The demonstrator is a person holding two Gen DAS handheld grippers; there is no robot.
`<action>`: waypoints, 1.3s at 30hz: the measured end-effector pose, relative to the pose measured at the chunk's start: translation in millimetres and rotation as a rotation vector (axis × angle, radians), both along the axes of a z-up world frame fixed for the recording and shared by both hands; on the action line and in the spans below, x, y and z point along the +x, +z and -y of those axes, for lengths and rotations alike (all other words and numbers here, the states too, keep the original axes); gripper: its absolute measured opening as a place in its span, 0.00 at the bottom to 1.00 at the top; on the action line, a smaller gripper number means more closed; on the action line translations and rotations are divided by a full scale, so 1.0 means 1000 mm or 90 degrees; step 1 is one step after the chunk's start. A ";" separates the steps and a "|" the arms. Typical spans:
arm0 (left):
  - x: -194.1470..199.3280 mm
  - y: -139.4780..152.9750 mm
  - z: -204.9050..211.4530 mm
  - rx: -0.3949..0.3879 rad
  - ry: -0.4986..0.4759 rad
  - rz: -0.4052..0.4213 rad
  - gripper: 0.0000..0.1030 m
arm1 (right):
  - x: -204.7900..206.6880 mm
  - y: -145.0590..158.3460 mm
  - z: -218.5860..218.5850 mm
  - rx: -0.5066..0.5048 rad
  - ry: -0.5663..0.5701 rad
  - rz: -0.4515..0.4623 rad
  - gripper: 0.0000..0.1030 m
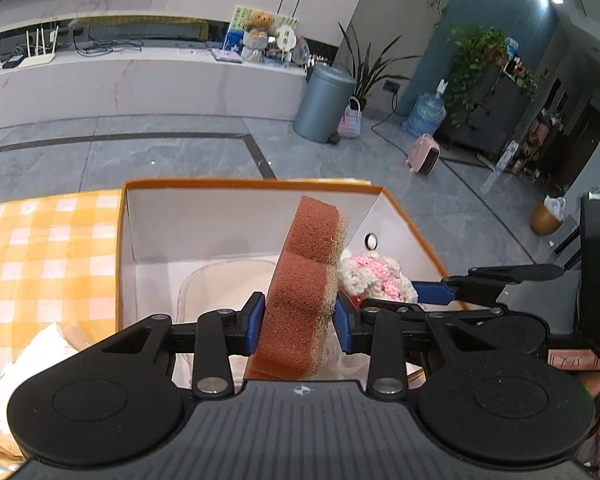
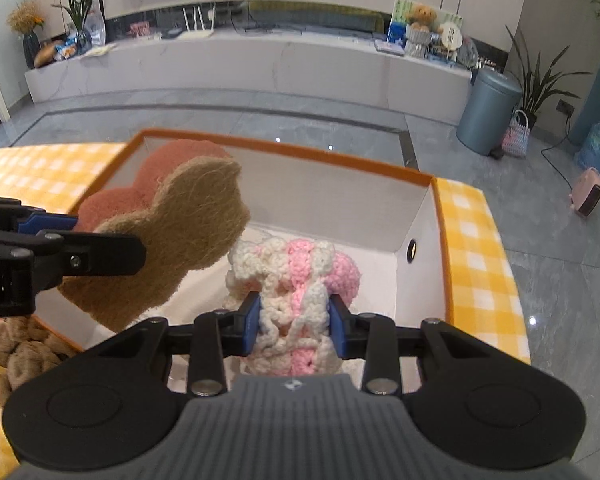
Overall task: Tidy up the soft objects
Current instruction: 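Carry the sponge and knitted pouch with both grippers into the orange box, then open both grippers to release the sponge and pouch into the box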
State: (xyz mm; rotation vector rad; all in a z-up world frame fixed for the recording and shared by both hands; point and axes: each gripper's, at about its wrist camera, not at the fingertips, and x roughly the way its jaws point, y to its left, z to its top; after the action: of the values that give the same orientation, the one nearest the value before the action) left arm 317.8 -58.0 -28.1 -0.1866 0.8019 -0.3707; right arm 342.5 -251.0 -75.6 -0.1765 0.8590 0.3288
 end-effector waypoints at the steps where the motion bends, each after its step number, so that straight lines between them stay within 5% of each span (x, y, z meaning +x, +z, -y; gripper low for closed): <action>1: 0.000 -0.003 0.001 0.003 -0.002 -0.004 0.39 | 0.002 -0.004 0.000 -0.003 0.000 -0.005 0.35; 15: -0.004 -0.008 0.004 0.021 -0.002 -0.025 0.40 | 0.004 -0.012 0.002 -0.035 0.003 -0.010 0.50; 20: -0.014 0.008 -0.002 0.008 0.003 -0.019 0.61 | -0.010 0.004 0.006 -0.041 -0.005 0.012 0.66; 24: -0.028 0.029 -0.005 -0.002 0.008 0.005 0.75 | -0.025 0.022 0.008 -0.046 -0.008 0.030 0.70; 39: -0.117 0.086 0.002 0.016 -0.007 0.128 0.80 | -0.160 0.078 0.000 0.007 0.016 0.159 0.85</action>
State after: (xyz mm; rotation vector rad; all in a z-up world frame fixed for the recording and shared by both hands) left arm 200.3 -59.8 58.3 -0.1194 0.6096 -0.3829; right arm 182.9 -250.8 2.6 -0.2141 0.6081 0.3270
